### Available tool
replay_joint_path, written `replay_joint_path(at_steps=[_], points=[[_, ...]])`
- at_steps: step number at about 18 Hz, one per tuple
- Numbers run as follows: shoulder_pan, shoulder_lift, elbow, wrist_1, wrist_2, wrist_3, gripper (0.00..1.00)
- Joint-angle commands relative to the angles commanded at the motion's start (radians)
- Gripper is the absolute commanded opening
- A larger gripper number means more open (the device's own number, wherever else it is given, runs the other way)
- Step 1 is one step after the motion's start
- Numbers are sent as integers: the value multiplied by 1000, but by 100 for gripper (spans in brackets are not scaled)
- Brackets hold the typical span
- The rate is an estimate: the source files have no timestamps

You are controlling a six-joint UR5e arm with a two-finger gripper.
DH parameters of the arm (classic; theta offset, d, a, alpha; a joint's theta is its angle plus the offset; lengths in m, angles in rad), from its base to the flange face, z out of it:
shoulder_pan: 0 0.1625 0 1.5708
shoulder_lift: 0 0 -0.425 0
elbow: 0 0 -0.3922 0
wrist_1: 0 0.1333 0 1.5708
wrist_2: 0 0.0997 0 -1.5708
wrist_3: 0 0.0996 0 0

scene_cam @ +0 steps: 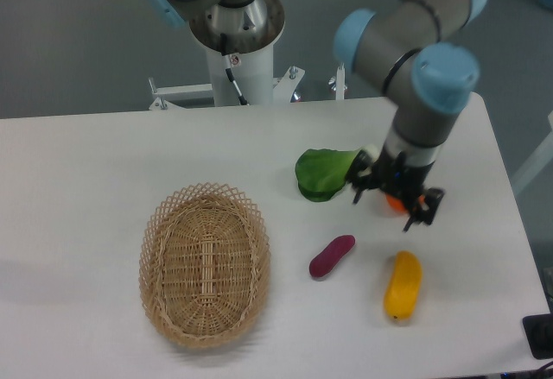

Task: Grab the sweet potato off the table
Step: 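Move the open gripper over the purple sweet potato, then lower the gripper onto the sweet potato and close the fingers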

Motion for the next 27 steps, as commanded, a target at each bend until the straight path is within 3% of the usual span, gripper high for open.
replay_joint_path(at_steps=[5,10,19,23,24,25,27], points=[[-34,-37,-40,51,75,0,100],[-41,-49,-100,132,77,-2,100],[-66,-101,-103,199,103,-3,100],[-69,-95,-112,203,114,-3,100],[-69,-94,-110,203,114,-3,91],[-69,-92,-109,203,114,-2,72],[-69,-92,-107,203,114,5,50]])
